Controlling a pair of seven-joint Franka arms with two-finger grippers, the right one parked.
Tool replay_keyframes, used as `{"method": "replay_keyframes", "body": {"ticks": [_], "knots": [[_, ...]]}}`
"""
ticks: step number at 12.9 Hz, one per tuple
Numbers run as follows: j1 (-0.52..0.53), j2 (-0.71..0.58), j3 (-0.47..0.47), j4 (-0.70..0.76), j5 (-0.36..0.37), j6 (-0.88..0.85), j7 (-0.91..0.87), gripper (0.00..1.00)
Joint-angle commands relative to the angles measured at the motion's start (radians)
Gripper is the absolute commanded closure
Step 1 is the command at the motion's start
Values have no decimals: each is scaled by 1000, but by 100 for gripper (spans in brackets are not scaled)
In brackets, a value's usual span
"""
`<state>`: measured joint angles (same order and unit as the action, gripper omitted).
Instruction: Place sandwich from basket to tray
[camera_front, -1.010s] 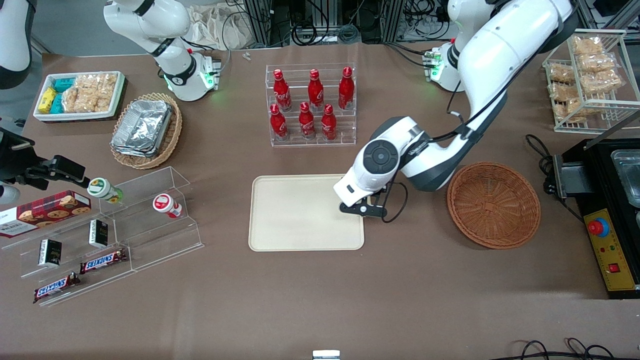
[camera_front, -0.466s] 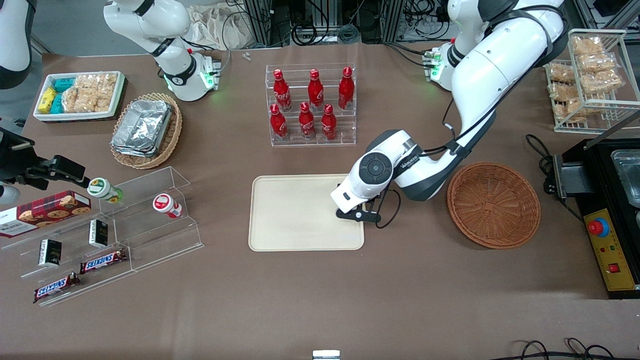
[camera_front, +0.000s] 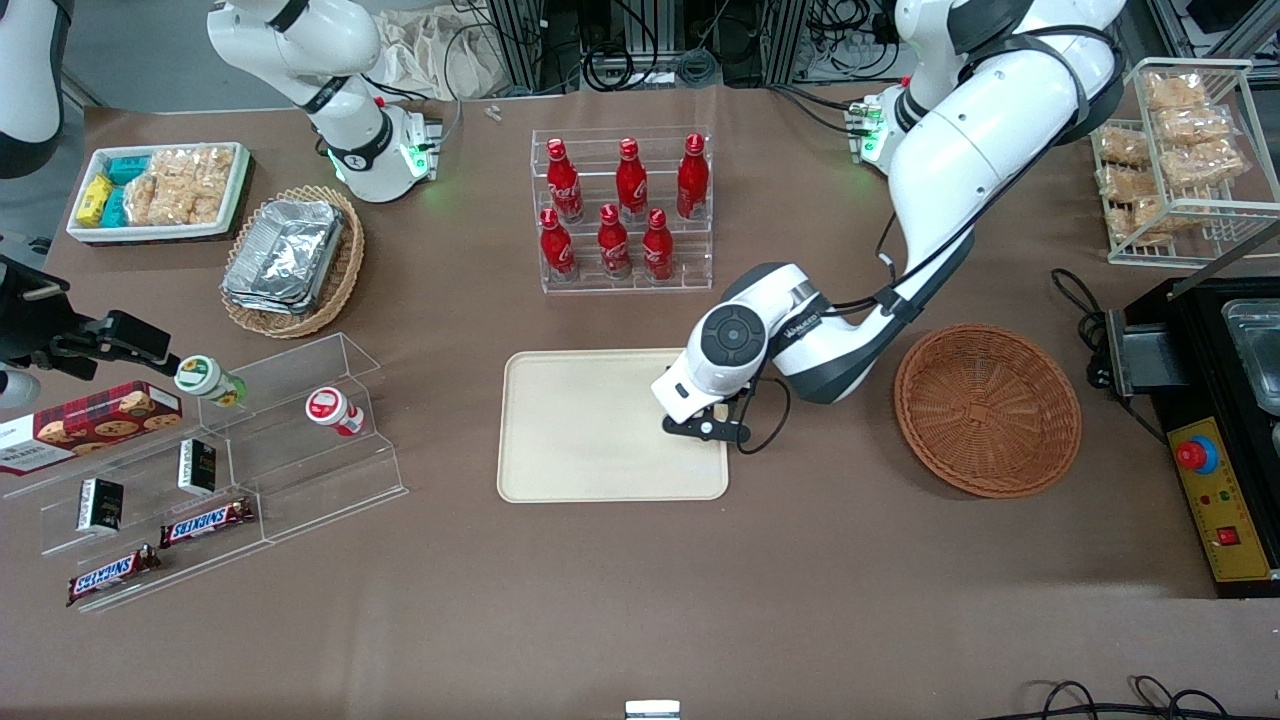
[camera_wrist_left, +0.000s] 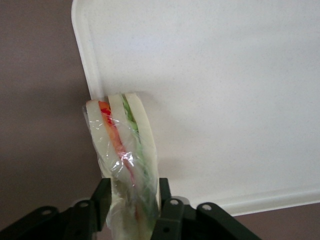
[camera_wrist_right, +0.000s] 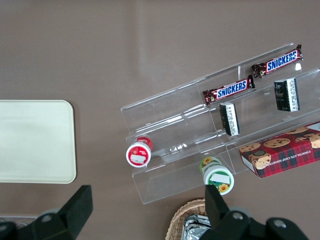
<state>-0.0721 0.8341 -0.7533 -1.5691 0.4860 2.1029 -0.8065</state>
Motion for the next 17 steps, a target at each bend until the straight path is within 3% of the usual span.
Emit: {"method": "replay_keyframes", "body": {"ticks": [1,6,9,14,17], "knots": [[-8,-32,12,20,31,-32,-36,0],[119,-177,-63,12,-33,-266,59,1],[260,-239,-138,12,-61,-403,154,1],[542,-387,-271,29,-67,-608,456,1],[667,-450,-287,79,-105,-703,555,1]]}}
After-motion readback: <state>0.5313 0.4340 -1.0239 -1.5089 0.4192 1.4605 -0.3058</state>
